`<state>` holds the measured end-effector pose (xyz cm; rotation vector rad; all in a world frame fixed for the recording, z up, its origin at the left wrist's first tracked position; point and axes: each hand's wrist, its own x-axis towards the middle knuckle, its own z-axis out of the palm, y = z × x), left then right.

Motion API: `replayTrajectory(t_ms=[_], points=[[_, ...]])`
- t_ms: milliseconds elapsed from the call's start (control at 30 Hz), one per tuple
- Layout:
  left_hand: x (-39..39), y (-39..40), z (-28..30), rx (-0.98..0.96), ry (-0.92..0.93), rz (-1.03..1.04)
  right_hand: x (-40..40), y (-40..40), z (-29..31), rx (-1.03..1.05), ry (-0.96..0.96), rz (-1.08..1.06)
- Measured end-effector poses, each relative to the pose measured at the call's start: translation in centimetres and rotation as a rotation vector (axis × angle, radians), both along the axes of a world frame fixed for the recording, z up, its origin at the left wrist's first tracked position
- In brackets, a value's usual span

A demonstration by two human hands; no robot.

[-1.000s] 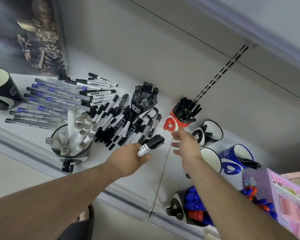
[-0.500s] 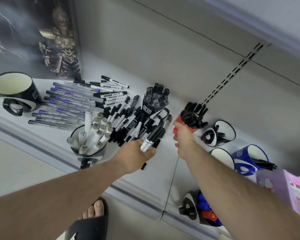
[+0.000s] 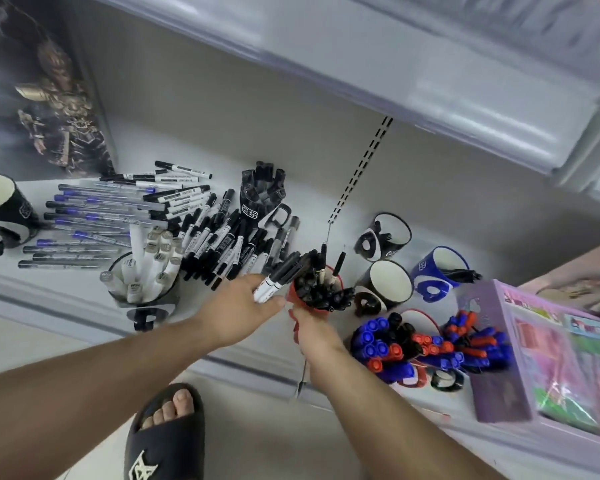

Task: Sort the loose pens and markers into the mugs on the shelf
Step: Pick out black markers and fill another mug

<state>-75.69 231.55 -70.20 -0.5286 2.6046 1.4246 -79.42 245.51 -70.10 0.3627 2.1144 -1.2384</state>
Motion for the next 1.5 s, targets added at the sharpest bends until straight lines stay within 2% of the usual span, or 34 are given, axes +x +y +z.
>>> replayTrajectory(t_ms=[100,167,267,367,433,567,633,700,800,933,1133,1233,1333,1367,1433,1500], points=[[-0.4,0.6,0.2,0.003,0.044,-0.004,0.6,1.7,1.2,-0.018,0.114,0.015],[-0.8,0.9,0.7,-0.031,0.061,-0.023,0.7,3.3,2.1,-0.073,0.212,-0.082],[-1.2,1.5,1.6,-0.289,0.101,-0.176,1.1,4.5,4.7,-0.277,0.239,-0.219],[-1.6,2.5,2.3,-0.526,0.154,-0.342,0.9,4.0,5.5,-0.281,0.247,-0.131],[-1.9,3.0,2.5,-0.614,0.184,-0.425,0.7,3.5,5.7,-0.244,0.299,-0.13],[-2.8,3.7,3.1,-0.733,0.237,-0.481,-0.9,3.9,5.5,-0.292,0.351,-0.309],[-3.3,4.3,3.2,-0.774,0.259,-0.505,-1.8,4.3,5.3,-0.271,0.365,-0.334],[-3.7,4.5,3.0,-0.732,0.292,-0.484,-2.6,4.7,5.2,-0.253,0.385,-0.319],[-4.0,3.6,1.9,-0.54,0.333,-0.37,-3.9,6.3,6.5,-0.122,0.601,-0.281],[-4.0,1.4,0.3,-0.239,0.099,-0.107,-6.1,8.4,8.3,-0.011,0.893,-0.314],[-3.9,2.4,-2.3,0.332,-0.136,0.05,-8.2,6.5,4.0,0.294,1.086,0.124],[-3.9,3.5,-2.7,0.452,-0.187,0.045,-9.2,5.3,1.7,0.397,1.02,0.386],[-3.8,4.5,-2.8,0.478,-0.209,0.055,-9.1,4.1,0.1,0.475,0.982,0.581],[-3.7,4.7,-2.9,0.464,-0.211,0.061,-8.9,3.9,-0.4,0.534,0.976,0.623],[-3.7,4.8,-3.0,0.449,-0.205,0.062,-8.1,3.5,-0.3,0.688,0.847,0.673],[-3.8,4.7,-3.0,0.432,-0.211,0.052,-7.7,3.6,0.0,0.686,0.781,0.688]])
